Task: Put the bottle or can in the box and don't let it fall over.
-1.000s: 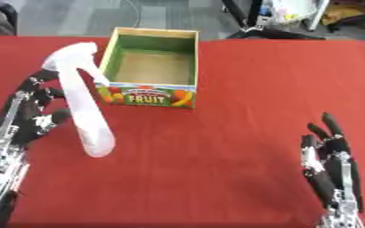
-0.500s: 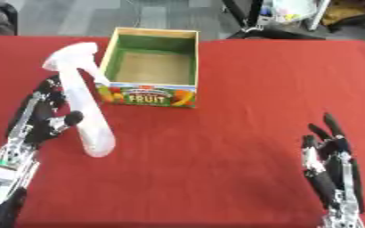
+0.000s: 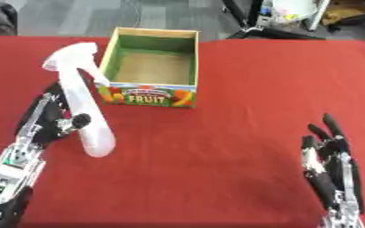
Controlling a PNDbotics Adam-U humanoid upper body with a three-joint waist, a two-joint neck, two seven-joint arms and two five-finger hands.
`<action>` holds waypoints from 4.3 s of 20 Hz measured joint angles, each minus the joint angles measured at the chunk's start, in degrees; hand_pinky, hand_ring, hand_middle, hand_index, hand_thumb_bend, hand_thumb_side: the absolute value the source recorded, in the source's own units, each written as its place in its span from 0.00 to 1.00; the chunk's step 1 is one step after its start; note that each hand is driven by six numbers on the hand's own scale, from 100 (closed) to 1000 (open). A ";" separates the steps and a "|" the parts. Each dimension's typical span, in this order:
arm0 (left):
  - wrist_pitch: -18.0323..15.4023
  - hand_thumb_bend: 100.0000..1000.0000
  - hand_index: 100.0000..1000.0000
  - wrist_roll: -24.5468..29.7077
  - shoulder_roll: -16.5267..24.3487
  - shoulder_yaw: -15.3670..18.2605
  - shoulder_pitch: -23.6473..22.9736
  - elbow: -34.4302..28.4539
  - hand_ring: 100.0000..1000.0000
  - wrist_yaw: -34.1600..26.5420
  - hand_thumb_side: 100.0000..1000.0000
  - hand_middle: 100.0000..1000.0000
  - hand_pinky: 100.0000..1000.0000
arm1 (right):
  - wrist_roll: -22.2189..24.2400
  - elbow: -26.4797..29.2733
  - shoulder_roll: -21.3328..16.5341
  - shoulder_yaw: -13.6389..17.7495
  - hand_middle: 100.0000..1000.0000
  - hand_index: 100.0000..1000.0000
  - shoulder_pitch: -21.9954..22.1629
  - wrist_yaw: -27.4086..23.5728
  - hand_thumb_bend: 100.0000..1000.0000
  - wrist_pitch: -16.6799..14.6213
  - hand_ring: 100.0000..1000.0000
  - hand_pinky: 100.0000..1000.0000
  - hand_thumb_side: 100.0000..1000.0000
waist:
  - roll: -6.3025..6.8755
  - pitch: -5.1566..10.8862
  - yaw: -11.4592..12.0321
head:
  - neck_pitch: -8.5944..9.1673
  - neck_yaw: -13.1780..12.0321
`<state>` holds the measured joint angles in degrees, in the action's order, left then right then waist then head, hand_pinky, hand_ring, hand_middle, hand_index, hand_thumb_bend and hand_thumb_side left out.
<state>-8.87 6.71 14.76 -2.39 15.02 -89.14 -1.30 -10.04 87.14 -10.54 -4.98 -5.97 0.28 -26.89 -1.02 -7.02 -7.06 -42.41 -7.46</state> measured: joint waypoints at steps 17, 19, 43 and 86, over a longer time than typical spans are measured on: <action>-0.04 0.95 0.85 2.80 0.46 -2.50 1.06 3.62 0.51 1.42 0.40 0.72 0.74 | 0.19 0.00 0.00 -0.04 1.00 0.94 -0.01 0.00 0.00 -0.04 0.88 0.77 0.41 | -0.03 0.00 -0.30 | 0.00 -0.07; -0.02 0.94 0.83 3.11 0.46 -2.75 1.06 4.07 0.50 1.63 0.38 0.69 0.73 | 0.20 0.00 0.00 -0.04 1.00 0.94 -0.01 0.00 0.00 -0.03 0.88 0.77 0.41 | -0.04 0.00 -0.30 | 0.00 -0.11; 1.55 0.00 0.21 -2.16 1.19 -4.89 3.24 5.17 0.00 -1.27 0.00 0.00 0.10 | 0.21 0.00 0.00 -0.09 1.00 0.94 -0.01 0.00 0.00 -0.03 0.88 0.77 0.41 | 0.00 0.05 -0.68 | -0.02 0.02; -3.68 0.75 0.51 -7.64 10.65 -5.91 35.68 41.07 0.29 -5.44 0.17 0.26 0.59 | 4.12 -0.07 2.18 -3.57 1.00 0.94 -4.88 -2.58 0.00 0.02 0.88 0.77 0.41 | -1.28 -2.31 -9.09 | 4.79 -1.45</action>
<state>-12.55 -0.93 25.41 -8.30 50.70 -48.08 -6.74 -5.91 87.07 -8.36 -8.55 -10.84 -2.30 -26.87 -2.29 -9.33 -16.15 -37.61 -8.90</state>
